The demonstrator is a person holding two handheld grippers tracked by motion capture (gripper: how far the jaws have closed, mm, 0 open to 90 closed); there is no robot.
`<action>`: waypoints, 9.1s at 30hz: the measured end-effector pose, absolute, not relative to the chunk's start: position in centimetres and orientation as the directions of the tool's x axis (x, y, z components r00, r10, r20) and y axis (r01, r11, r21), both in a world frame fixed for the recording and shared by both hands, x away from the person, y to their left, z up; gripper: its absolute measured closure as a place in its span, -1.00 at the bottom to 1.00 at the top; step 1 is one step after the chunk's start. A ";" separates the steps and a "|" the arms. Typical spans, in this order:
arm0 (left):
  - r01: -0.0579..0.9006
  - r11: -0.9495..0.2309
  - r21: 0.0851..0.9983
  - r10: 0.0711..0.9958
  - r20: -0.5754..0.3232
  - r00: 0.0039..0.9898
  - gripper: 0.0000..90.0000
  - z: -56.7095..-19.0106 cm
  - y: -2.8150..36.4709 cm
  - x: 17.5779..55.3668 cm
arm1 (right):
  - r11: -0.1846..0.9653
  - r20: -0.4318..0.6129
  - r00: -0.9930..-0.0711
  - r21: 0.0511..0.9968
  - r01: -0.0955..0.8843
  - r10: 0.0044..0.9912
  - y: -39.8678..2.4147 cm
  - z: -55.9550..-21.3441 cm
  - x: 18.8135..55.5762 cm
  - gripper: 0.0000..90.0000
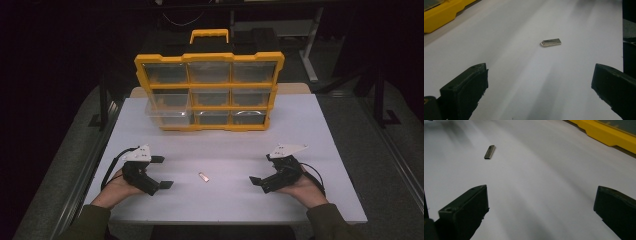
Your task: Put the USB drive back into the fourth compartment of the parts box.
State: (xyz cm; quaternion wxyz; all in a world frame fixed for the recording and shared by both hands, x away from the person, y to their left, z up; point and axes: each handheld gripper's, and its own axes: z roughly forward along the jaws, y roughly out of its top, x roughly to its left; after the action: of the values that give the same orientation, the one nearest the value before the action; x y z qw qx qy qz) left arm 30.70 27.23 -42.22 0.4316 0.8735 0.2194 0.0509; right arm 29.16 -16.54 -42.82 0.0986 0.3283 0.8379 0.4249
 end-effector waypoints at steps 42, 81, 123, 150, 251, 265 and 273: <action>0.335 -0.526 0.782 0.419 -0.104 0.902 -1.00 -42.4 27.2 30.4 | 0.435 0.131 -0.800 0.782 0.447 0.586 -13.8 -41.7 31.1 -1.00; 0.339 -0.520 0.784 0.414 -0.116 0.903 -1.00 -42.5 27.2 30.4 | 0.462 0.128 -0.820 0.773 0.435 0.557 -11.1 -40.8 32.4 -1.00; 0.338 -0.512 0.789 0.417 -0.116 0.902 -1.00 -42.3 27.3 30.3 | 0.487 0.124 -0.862 0.782 0.389 0.491 -6.7 -39.6 33.8 -1.00; 0.340 -0.504 0.794 0.416 -0.121 0.901 -1.00 -42.3 27.4 30.3 | 0.504 0.129 -0.880 0.778 0.376 0.457 -3.8 -39.4 34.5 -1.00; 0.322 -0.511 0.797 0.406 -0.107 0.908 -1.00 -42.7 27.3 29.9 | 0.669 0.093 -0.918 0.656 0.349 0.387 0.1 -44.2 33.7 -1.00; 0.321 -0.510 0.798 0.405 -0.106 0.908 -1.00 -42.7 27.3 29.9 | 0.671 0.100 -0.925 0.660 0.337 0.366 0.0 -44.5 33.6 -0.68; 0.321 -0.510 0.798 0.405 -0.106 0.908 -1.00 -42.7 27.2 29.9 | 0.669 0.103 -0.924 0.661 0.340 0.368 -0.1 -44.6 33.6 -0.36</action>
State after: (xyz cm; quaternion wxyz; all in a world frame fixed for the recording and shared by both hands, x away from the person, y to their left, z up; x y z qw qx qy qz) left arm 29.87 27.25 -42.67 0.4484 0.8677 0.2093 0.0471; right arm 33.64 -0.14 -44.56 0.0196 0.1936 0.9133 0.3577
